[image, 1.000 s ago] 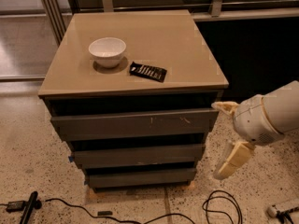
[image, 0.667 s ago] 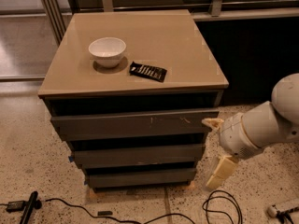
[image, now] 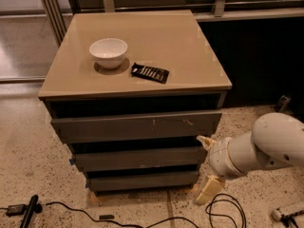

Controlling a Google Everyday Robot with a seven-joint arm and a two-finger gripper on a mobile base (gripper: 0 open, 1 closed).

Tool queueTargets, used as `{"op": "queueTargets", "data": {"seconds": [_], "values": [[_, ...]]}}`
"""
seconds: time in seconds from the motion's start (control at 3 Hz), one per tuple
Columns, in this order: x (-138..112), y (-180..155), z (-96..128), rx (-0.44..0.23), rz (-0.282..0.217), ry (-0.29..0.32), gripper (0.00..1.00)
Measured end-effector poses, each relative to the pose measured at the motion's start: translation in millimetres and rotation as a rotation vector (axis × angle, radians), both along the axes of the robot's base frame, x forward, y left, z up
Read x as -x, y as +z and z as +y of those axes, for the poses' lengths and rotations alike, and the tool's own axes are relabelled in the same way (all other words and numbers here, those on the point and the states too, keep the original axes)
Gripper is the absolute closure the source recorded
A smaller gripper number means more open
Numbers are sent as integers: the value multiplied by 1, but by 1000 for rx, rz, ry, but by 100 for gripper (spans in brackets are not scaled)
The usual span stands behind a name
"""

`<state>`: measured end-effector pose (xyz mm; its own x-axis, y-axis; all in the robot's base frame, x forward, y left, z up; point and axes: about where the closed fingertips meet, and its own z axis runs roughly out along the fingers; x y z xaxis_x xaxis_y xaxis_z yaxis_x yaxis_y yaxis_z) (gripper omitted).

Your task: Open bottom drawer

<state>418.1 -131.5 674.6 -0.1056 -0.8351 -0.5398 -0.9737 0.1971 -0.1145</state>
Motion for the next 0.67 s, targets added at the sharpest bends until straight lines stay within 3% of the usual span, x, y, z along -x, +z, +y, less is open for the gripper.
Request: {"op": "queueTargets", "data": {"seconds": [0.33,0.67], "values": [[-29,-16,-6,-68,-162,-68,0],[-54,-19,-21,-110,-221,-108,0]]}}
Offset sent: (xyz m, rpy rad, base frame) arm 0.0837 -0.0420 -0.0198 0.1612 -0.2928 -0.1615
